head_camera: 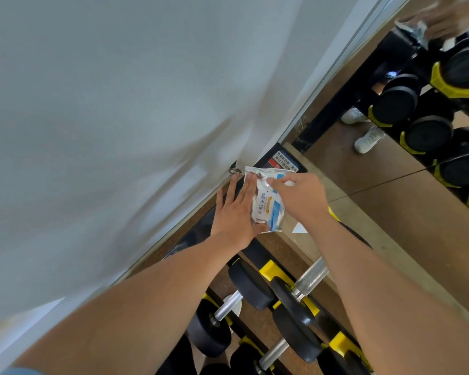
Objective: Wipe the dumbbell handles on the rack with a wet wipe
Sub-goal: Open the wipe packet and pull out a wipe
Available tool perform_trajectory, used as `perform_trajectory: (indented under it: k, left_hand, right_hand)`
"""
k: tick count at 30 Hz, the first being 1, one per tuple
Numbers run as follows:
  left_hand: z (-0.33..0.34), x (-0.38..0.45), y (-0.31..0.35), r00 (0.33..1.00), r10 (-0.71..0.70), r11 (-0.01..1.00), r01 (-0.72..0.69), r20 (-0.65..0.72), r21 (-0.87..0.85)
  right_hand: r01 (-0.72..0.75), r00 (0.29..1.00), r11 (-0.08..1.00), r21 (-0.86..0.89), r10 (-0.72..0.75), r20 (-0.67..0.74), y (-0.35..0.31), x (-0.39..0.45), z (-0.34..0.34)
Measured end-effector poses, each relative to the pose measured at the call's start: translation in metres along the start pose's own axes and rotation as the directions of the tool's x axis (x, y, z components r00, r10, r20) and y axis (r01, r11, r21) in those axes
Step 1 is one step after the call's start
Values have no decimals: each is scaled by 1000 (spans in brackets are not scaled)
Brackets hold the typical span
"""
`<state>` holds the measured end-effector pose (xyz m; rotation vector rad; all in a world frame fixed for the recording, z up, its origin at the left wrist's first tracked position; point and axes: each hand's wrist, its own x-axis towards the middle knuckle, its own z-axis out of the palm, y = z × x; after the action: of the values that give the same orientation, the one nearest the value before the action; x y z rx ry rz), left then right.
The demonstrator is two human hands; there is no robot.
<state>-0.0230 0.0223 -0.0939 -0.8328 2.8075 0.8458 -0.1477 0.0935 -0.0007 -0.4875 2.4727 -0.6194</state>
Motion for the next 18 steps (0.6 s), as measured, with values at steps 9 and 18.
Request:
perform_trajectory:
  k: [9,18]
  left_hand:
    - [3,1,-2,1000,6,999,-6,-13,36]
    - [3,1,-3,1000,8,999,-8,-10,33]
  right_hand:
    - [-79,995,997,-21,80,61,21,-9,34]
    - [-2,991,851,-525,-70,-118,17,-23,44]
